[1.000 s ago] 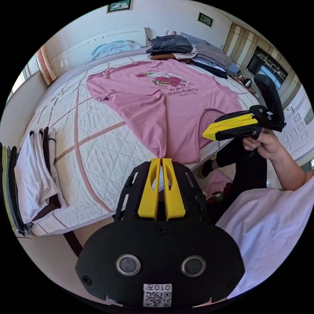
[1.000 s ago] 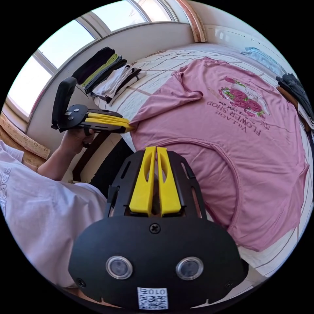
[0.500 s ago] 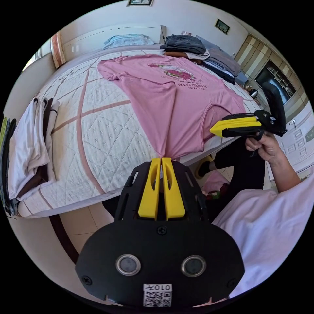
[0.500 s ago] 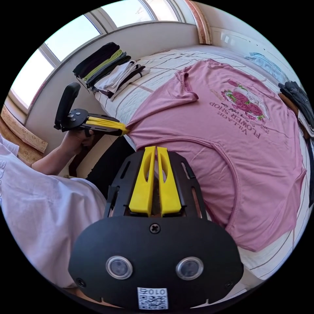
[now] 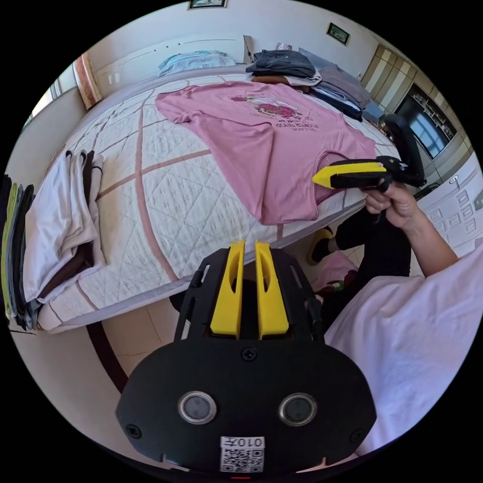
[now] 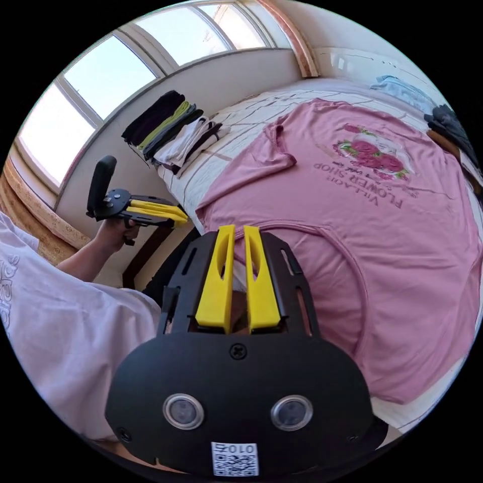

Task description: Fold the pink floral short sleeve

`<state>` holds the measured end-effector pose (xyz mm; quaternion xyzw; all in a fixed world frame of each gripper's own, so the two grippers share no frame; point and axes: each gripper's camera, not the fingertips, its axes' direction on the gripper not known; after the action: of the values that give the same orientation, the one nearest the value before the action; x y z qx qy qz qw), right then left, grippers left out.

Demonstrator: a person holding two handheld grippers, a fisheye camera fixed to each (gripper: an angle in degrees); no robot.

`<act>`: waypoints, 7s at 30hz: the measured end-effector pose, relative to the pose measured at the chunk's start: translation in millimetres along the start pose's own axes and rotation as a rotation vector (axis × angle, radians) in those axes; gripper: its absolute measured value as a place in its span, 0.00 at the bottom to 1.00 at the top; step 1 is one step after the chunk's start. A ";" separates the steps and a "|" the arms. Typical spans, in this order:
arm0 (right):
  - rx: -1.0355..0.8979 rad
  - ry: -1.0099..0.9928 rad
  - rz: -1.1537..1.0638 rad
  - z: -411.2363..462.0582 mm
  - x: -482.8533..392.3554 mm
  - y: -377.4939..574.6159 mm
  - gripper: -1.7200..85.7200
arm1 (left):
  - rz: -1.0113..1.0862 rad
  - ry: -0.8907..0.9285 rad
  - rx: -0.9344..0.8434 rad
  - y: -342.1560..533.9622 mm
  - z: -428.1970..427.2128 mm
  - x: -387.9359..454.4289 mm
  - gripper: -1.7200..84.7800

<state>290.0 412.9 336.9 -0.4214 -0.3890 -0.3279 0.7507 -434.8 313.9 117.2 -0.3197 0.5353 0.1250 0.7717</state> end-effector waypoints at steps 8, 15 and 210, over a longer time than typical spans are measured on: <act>0.341 0.492 0.711 -197.7 146.0 122.0 0.11 | 0.051 0.039 0.121 -44.1 -3.8 19.3 0.02; 0.390 0.278 0.865 -201.3 204.5 151.2 0.11 | 0.150 0.137 0.230 -102.0 10.8 47.8 0.02; -0.376 0.328 -0.196 -176.1 166.7 -129.2 0.03 | 0.801 0.140 -0.200 -383.4 -26.9 -38.7 0.02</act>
<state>318.6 173.6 468.9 -0.4550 -0.2333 -0.5293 0.6770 -265.0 9.7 284.1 -0.1673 0.6538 0.4446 0.5889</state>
